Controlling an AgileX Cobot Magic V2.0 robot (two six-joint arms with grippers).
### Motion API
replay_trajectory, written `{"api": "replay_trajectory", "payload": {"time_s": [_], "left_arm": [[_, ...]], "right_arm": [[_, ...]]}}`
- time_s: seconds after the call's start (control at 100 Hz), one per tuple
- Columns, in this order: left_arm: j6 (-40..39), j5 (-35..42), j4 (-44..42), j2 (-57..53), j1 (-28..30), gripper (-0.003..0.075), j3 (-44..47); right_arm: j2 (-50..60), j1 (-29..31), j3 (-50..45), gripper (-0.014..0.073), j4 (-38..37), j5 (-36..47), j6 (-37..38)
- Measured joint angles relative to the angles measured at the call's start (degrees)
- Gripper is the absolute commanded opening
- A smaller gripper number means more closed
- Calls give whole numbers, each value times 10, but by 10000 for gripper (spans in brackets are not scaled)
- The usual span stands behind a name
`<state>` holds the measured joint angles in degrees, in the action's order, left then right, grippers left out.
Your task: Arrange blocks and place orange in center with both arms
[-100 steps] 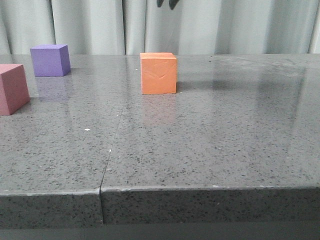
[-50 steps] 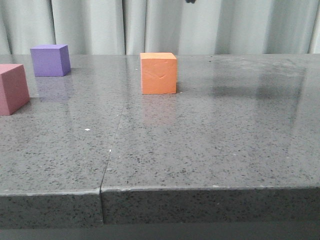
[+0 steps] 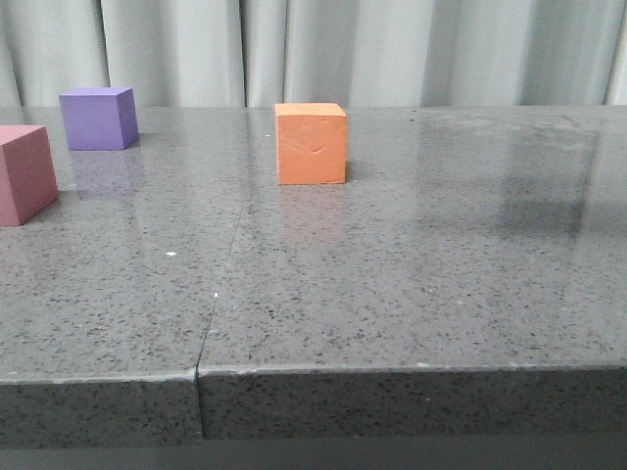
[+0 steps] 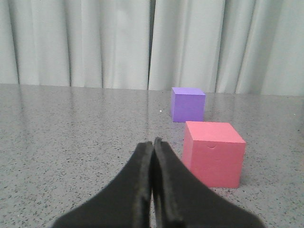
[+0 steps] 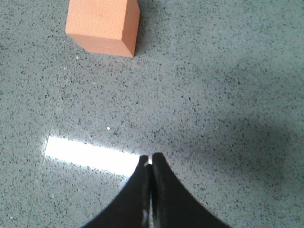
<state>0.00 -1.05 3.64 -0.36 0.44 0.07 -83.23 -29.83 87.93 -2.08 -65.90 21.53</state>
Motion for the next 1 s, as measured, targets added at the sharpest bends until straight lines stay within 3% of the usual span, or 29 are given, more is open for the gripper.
{"api": "replay_trajectory", "payload": {"time_s": [0.65, 1.0], "left_arm": [[0, 0, 5, 0, 0, -20, 0], [0, 0, 61, 0, 0, -20, -5]], "right_arm": [[353, 0, -398, -67, -20, 244, 0], [531, 0, -535, -67, -21, 291, 0]]}}
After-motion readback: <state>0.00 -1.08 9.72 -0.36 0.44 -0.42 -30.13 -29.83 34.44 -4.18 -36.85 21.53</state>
